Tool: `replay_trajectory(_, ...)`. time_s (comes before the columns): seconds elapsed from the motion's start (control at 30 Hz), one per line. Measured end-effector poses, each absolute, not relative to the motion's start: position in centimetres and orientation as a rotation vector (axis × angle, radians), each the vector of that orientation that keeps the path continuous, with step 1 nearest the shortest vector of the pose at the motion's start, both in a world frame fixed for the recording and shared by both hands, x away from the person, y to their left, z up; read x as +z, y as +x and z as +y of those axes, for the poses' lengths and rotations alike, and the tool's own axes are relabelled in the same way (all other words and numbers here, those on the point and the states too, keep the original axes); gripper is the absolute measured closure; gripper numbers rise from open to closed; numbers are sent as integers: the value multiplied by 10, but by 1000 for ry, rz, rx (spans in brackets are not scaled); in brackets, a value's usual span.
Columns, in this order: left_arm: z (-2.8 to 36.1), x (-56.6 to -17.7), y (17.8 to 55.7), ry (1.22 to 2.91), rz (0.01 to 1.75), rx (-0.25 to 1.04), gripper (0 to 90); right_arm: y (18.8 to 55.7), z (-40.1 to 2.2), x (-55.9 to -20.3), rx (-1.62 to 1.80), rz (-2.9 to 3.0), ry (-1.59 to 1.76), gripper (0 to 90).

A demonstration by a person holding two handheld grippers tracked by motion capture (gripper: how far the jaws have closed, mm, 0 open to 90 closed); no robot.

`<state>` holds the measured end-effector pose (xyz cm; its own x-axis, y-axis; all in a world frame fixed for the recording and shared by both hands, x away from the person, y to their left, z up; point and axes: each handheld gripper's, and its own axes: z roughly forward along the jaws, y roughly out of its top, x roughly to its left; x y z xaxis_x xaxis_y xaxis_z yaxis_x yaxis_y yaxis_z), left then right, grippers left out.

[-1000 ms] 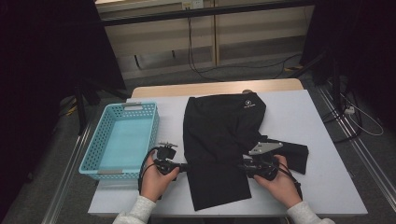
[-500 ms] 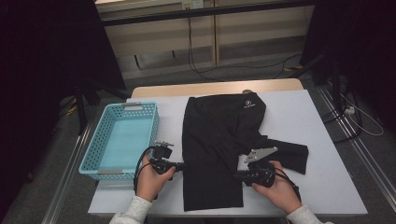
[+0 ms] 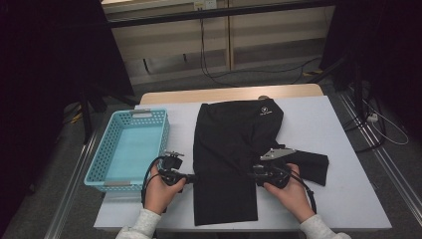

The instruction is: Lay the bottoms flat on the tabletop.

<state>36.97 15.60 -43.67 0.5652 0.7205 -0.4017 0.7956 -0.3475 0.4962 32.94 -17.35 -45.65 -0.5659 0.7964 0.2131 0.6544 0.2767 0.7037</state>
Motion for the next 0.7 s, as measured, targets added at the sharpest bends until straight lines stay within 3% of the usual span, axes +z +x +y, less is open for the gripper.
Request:
replay_trajectory(0.17,157,-437,370,2137,1218,-149,884,328,-173,-458,1204,2416,1353,859)
replay_trajectory(0.7,163,-430,370,2144,1227,-128,879,313,-163,-454,1188,2469,1258,876)
